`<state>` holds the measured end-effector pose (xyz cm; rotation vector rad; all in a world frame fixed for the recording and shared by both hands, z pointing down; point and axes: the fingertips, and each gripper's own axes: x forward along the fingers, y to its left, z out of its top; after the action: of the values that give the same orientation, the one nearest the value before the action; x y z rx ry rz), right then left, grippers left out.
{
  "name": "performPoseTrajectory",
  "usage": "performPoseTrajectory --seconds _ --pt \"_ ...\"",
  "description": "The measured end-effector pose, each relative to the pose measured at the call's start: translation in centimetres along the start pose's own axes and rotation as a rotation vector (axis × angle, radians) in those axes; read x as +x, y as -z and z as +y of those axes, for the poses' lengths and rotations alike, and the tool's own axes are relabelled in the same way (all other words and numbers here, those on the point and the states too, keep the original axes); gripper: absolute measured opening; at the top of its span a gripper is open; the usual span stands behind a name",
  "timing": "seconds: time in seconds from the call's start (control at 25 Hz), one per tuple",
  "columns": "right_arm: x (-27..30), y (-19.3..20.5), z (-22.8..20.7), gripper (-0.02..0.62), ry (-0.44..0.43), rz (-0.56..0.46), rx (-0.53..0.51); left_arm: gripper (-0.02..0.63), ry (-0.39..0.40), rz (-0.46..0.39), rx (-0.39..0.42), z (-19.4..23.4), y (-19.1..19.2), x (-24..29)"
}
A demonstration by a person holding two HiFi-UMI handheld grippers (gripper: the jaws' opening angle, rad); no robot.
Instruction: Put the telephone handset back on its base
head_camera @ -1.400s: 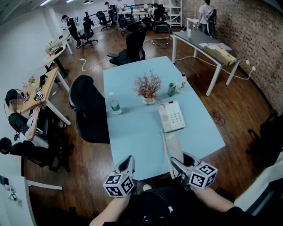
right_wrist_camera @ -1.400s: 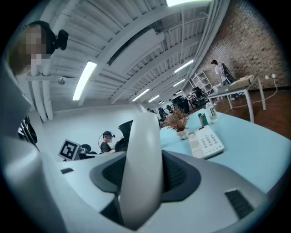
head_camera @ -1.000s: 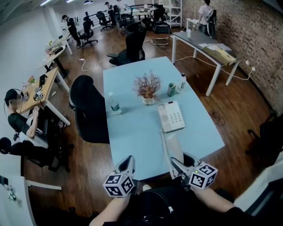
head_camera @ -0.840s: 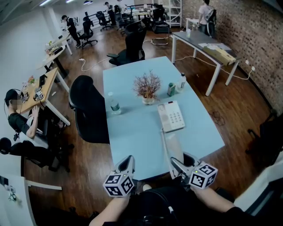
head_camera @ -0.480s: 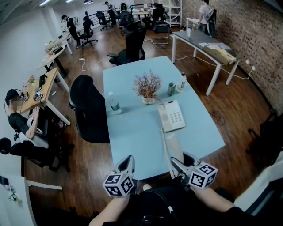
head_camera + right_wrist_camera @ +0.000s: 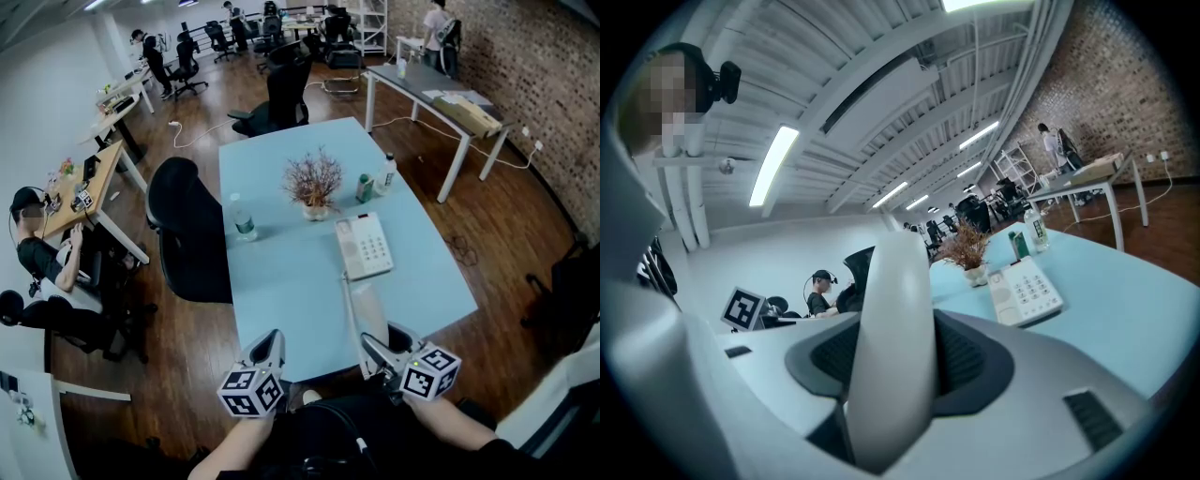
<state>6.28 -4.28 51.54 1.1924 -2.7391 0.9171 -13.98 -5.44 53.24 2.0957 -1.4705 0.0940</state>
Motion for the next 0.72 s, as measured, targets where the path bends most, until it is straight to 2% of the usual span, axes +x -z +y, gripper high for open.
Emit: performPoseTrajectory --seconds 0.72 --pt "0.7 -0.5 -1.4 0.231 0.008 0.009 0.012 -0.002 -0.008 0.015 -0.006 0.2 -0.2 1.3"
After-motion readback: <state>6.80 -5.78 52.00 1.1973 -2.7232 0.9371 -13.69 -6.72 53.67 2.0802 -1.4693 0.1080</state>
